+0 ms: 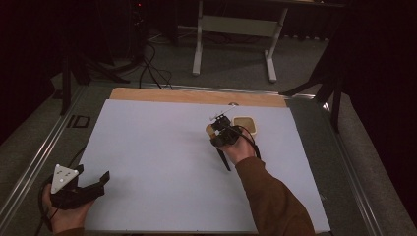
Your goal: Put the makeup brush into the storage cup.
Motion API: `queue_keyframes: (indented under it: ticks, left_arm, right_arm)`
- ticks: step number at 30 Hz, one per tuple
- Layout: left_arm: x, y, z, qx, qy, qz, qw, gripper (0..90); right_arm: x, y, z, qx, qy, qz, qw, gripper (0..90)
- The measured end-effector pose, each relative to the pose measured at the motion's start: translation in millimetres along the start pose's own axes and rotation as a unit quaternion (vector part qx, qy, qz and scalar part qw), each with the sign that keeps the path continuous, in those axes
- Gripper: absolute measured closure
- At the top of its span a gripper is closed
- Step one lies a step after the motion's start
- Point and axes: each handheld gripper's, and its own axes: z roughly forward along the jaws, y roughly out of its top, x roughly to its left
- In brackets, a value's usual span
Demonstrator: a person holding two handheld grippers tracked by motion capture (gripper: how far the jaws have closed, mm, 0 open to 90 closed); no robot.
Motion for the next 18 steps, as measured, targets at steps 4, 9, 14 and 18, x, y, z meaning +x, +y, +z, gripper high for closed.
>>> queue_keyframes:
  ticks: [4, 9, 14, 18]
  left_arm:
    - [0.1, 0.0, 0.0, 0.0, 0.0, 0.0, 1.0, 12.6]
    - [0.1, 0.0, -0.2, 0.0, 0.0, 0.0, 1.0, 12.6]
    - [0.1, 0.1, -0.4, 0.0, 0.001, 0.002, 1.0, 12.6]
    - [0.3, 0.2, -0.7, -0.001, 0.002, 0.002, 1.0, 12.4]
  right_arm:
    - [-2.2, -0.1, -3.4, -0.008, 0.0, 0.003, 1.0, 70.6]
    - [-5.3, 0.0, -7.9, -0.019, 0.002, 0.009, 0.9998, 70.6]
    - [-8.7, -0.3, -12.9, -0.032, 0.003, 0.015, 0.9994, 70.6]
    - [-10.5, -0.3, -15.8, -0.04, 0.002, 0.018, 0.999, 70.6]
